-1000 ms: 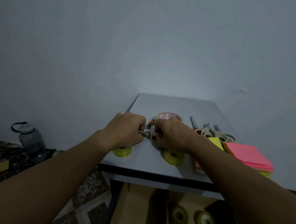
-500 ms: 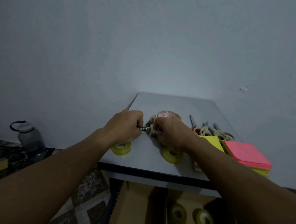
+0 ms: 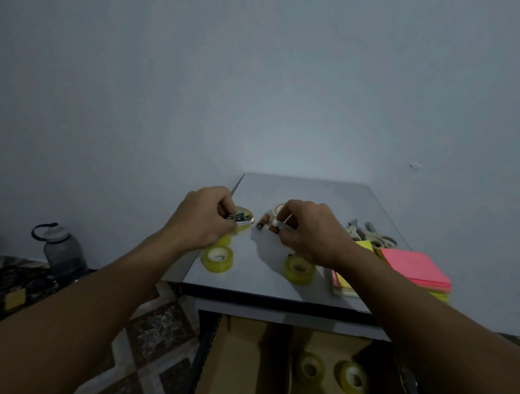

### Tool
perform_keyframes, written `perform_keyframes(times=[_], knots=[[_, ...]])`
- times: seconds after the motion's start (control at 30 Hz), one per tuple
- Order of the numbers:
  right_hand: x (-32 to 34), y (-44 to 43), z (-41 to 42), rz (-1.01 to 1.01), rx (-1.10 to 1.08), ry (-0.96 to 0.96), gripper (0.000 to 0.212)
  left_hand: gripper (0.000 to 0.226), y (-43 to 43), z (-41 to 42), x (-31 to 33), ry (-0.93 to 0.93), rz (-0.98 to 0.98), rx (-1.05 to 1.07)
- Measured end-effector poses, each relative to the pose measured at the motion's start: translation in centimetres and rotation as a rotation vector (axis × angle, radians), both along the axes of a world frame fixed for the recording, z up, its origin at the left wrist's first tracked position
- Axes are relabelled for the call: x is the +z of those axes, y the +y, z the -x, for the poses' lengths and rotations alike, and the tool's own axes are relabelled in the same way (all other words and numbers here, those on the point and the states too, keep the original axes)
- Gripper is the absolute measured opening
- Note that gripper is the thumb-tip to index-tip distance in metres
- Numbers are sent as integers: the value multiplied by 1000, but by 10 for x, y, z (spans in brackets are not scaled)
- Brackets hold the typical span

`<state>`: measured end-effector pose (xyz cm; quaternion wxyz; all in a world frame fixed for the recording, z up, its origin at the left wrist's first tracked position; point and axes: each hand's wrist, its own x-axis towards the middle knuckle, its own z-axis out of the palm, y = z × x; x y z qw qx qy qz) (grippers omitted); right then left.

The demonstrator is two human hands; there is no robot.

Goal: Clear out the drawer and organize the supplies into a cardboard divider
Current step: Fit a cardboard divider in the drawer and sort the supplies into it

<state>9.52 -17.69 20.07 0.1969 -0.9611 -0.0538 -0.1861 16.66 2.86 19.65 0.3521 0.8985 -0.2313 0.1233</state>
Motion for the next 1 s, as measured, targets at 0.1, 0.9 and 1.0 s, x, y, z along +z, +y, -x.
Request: perform_keyframes(times=[0.1,0.9,1.0], knots=[[7,1,21,-50,-17,-5,17,20,13,23,3,18,34,12],[-62,30,174,-606,-30,248,12,19,43,216,-128,697,17,120],[-63,32,177,-611,-34,254,12,15,29,218,-136,742,-59,139]])
